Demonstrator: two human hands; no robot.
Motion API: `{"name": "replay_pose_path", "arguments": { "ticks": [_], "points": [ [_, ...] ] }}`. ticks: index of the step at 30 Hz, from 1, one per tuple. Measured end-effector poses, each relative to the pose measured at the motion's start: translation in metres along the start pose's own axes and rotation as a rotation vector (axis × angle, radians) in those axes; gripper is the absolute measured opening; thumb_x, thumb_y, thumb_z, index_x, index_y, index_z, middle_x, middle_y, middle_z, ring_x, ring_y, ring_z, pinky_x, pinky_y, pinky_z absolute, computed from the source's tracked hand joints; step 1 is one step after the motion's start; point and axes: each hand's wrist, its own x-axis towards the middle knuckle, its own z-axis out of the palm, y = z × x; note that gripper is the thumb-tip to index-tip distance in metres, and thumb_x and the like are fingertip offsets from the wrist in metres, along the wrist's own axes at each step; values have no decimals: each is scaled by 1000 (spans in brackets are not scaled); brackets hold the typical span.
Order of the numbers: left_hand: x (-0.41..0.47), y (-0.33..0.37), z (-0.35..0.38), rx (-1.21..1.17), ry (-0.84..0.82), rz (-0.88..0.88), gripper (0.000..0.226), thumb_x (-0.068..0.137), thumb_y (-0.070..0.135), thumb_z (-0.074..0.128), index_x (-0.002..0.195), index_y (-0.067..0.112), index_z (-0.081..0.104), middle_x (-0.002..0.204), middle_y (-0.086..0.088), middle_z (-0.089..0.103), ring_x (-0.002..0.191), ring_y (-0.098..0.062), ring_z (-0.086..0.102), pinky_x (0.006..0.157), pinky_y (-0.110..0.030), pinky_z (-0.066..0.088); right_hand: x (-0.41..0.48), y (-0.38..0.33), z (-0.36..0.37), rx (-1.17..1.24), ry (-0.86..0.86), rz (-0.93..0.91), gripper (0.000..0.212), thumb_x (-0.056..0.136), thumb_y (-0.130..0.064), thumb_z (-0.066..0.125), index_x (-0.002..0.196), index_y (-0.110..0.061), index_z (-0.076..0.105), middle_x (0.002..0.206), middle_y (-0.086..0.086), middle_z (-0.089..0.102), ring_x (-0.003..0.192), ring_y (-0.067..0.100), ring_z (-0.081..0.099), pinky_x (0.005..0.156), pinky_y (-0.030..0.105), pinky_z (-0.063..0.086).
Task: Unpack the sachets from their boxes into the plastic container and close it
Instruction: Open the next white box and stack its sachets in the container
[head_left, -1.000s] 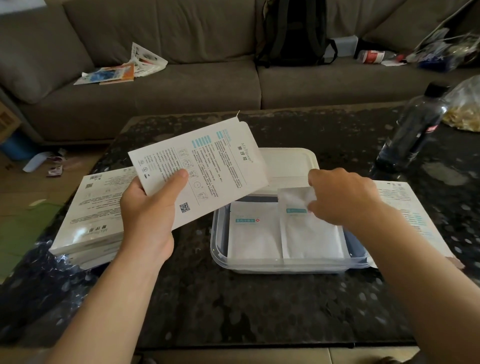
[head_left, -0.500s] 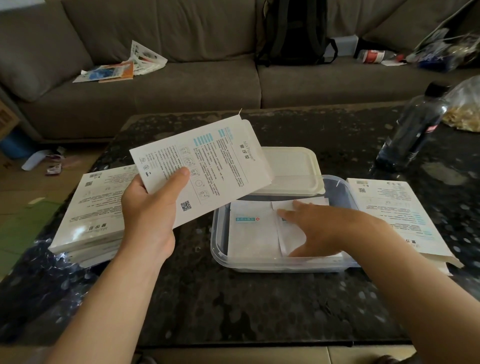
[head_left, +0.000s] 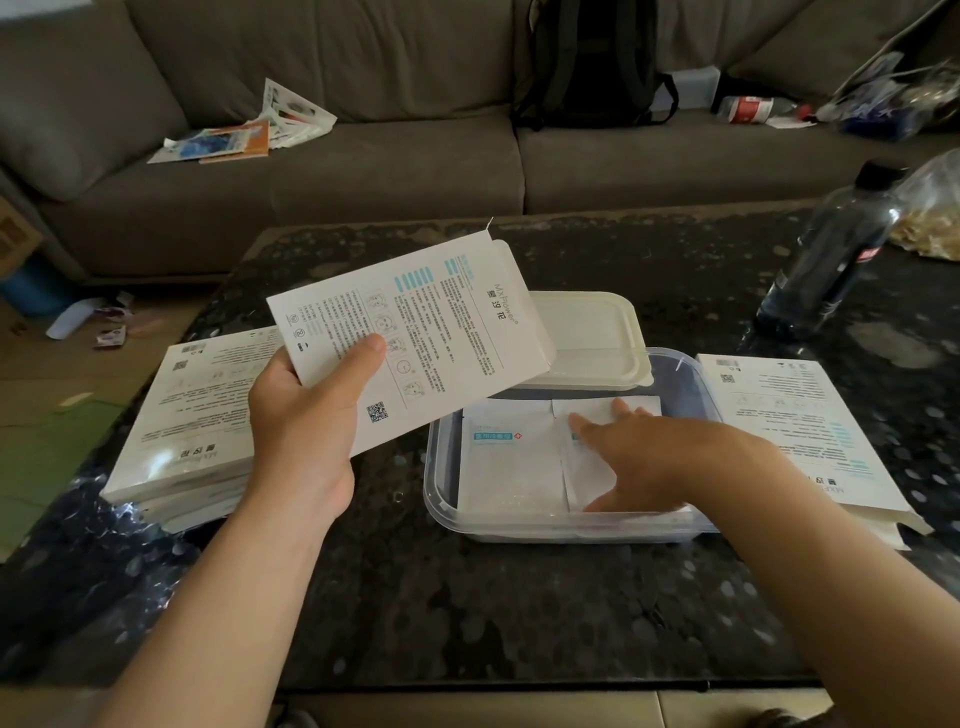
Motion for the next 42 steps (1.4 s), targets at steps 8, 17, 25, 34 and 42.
{"name": "replay_pose_path", "arguments": {
  "ticks": [8,17,25,34,42],
  "points": [
    [-1,0,0,2,-12,-14,25,93,15,78,116,24,74,110,10,80,102,-12,77,79,-38,64,1,0,3,9,-2,19,103,89,-59,62,158,-34,-10,168,7,-7,154,33,12,120,47,23],
    [-1,3,0,-22,-98,-50,28,95,14,74,120,27,73,115,9,79,106,-12,76,86,-41,61,-22,3,-18,200,145,-25,75,89,-51,68,152,-32,33,158,-2,38,138,22,44,112,38,37],
    [-4,1,2,-25,-240,-71,38,84,21,79,122,20,72,121,-1,78,113,-23,74,94,-53,58,-76,11,-66,1321,645,-271,20,96,8,52,99,-4,68,86,10,75,80,24,76,68,33,63],
    [-5,-4,-1,27,-305,4,44,77,22,78,121,16,71,121,-5,77,113,-26,75,94,-54,59,-62,1,-58,1537,299,-347,20,101,-3,48,116,-3,62,107,8,76,97,26,75,86,42,61],
    [-6,-5,-1,117,-324,52,45,77,24,80,120,17,71,119,-3,78,112,-25,75,93,-56,60,-48,-1,-52,1662,139,-280,30,98,-8,52,127,-10,59,111,12,75,104,32,73,99,50,53]
  ]
}}
